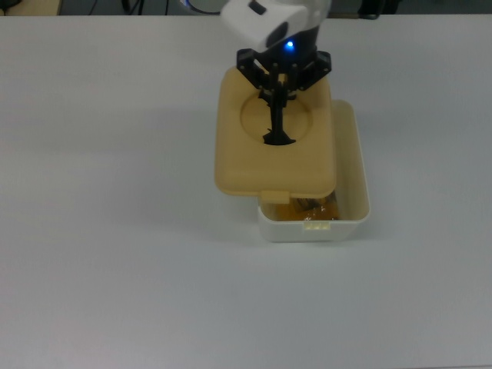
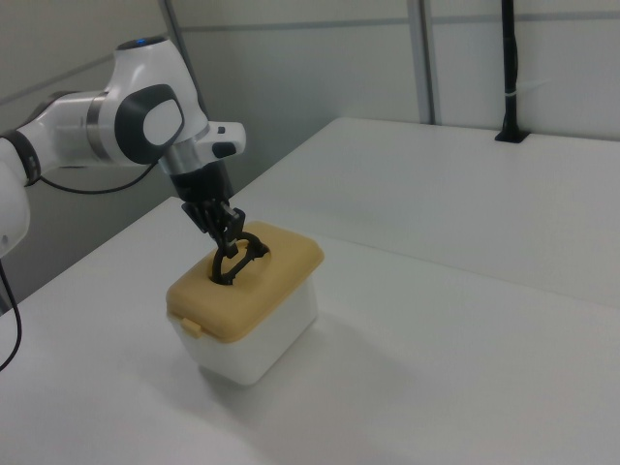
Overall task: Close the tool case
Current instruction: 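Lift the lid by its handle and carry it over the white box, then lower the lid onto the box rim and press it down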
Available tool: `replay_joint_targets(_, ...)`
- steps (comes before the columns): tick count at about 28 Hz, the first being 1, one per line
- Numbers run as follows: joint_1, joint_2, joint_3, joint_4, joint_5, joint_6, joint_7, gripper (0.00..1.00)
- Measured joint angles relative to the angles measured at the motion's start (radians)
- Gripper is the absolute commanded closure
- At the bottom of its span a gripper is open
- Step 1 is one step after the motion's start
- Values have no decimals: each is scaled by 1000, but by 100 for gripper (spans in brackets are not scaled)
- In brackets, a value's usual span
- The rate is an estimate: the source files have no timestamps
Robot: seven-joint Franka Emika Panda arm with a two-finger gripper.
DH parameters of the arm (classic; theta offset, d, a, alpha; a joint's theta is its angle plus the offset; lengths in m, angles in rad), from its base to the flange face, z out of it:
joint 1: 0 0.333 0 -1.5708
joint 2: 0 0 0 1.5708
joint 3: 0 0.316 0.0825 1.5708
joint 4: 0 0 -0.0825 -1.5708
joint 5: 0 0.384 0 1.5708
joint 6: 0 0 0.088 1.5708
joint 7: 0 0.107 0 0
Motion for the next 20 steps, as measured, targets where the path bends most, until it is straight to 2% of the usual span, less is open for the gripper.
replay_joint_targets(6,50,29,0,2,-24,0,34,100)
replay_joint_targets(11,77,65,0,25,-66,1,70,100)
replay_joint_targets(20,94,123,0,79,-93,1,81,100)
